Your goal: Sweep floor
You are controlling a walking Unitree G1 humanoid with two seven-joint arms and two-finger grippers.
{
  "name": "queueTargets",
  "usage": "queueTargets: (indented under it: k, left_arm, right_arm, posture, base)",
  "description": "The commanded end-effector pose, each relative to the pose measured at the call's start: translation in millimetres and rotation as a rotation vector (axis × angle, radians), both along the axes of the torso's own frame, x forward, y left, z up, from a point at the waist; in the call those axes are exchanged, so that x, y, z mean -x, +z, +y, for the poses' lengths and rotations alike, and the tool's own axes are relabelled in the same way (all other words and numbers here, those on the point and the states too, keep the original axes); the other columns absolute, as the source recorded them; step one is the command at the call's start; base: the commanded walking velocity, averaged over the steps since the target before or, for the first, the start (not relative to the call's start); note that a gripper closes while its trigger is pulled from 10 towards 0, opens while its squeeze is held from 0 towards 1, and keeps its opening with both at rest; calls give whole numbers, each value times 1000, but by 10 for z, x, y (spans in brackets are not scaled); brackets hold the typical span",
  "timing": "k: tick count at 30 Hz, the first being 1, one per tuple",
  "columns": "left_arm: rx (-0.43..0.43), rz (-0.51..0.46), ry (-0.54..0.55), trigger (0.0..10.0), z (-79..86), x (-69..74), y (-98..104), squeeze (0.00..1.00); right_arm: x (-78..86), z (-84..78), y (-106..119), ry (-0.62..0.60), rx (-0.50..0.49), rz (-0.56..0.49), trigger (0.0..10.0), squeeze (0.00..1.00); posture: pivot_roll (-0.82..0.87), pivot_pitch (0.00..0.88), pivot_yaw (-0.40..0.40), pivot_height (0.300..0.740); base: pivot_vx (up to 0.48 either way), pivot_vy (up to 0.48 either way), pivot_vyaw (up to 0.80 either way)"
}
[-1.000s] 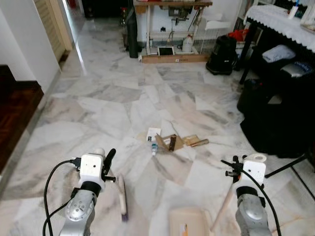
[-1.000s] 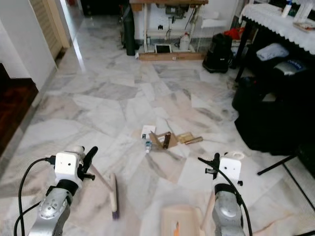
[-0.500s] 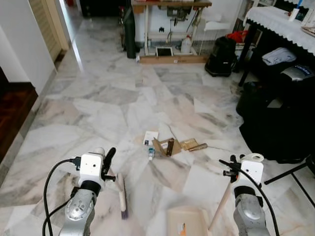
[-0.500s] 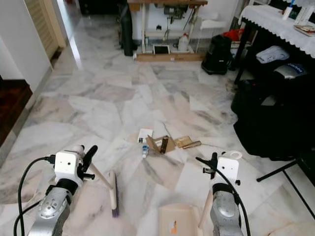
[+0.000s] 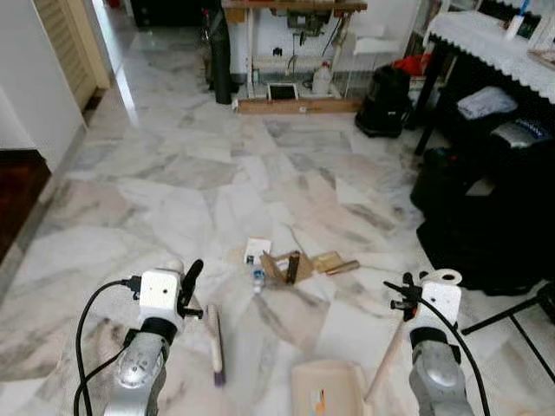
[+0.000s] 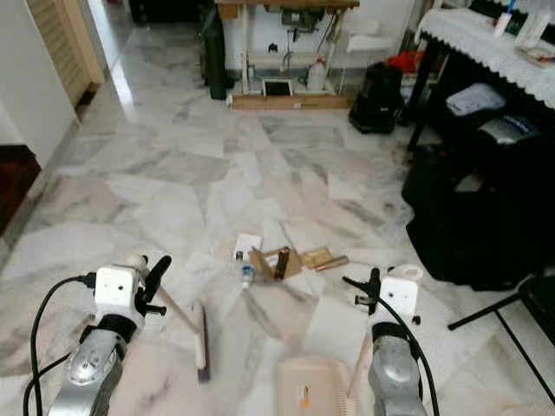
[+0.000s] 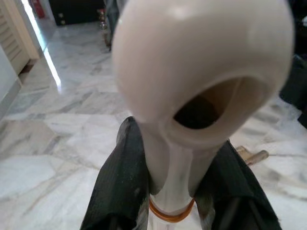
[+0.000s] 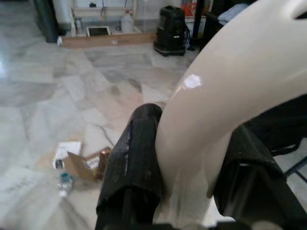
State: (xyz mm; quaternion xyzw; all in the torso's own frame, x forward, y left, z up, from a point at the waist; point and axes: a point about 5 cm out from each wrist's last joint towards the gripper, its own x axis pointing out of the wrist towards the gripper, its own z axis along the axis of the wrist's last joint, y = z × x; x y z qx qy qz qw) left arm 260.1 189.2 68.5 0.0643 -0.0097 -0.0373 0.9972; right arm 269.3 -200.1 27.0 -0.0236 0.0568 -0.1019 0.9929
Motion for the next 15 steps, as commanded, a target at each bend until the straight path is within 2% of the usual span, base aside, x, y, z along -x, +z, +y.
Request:
queueTargets:
  k: [1,15]
  left_arm:
    - [-7,-40,-18,10000,-53,-39,81,0]
    - [-5,-42,-17,10000,-57,-47,88,0]
  right_arm:
    - [-7,-68,56,-18,6,-33,10000,0]
    - [-20,-50,67,-10,4,-37,10000,0]
  posture:
    - [-55,37,-22,740]
    - [-56,43,-24,740]
  base:
    - [285,0,0]
    - [282,0,0]
